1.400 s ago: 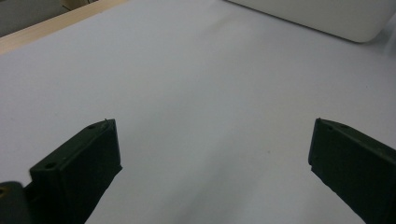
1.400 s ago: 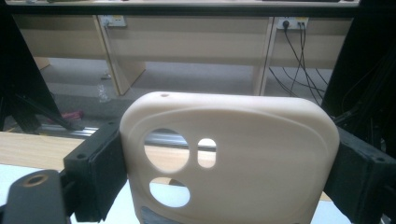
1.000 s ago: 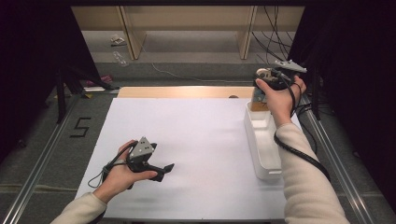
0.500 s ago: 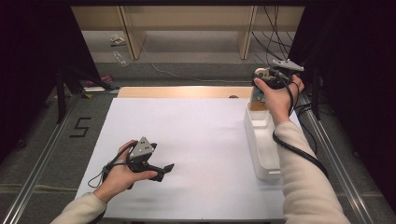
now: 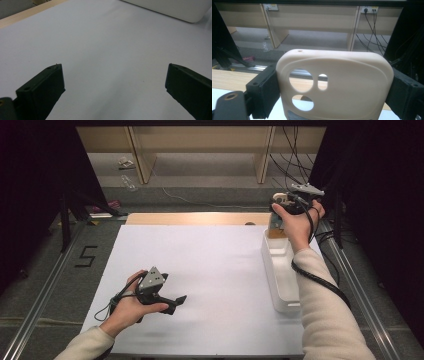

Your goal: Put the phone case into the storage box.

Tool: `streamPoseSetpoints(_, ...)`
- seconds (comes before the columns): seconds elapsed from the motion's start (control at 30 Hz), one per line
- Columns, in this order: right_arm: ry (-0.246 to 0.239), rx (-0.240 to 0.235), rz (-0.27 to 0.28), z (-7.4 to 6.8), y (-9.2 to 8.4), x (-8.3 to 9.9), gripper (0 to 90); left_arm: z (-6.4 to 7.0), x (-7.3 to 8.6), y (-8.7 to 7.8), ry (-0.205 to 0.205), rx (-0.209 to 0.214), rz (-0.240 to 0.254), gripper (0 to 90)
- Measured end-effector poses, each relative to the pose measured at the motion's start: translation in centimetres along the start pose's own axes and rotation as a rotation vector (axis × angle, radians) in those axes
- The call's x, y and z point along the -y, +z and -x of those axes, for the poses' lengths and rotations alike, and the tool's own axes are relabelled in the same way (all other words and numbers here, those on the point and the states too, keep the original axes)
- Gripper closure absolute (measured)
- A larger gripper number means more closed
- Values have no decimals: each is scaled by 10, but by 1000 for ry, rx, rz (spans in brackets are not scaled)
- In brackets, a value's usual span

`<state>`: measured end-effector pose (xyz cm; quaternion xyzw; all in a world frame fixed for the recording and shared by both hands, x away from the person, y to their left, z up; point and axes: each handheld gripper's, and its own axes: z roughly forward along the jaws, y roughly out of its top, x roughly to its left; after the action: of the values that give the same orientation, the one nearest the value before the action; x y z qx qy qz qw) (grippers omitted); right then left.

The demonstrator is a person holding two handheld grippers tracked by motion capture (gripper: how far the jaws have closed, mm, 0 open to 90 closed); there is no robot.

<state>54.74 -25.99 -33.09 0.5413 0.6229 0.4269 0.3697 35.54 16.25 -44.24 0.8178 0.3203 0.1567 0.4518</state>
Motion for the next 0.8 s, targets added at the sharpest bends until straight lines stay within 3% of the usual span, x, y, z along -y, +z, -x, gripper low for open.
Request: streamPoseSetpoints(0.8,-3,-3,-3,1,7,0,124,0,0,0,-1,2,1,17)
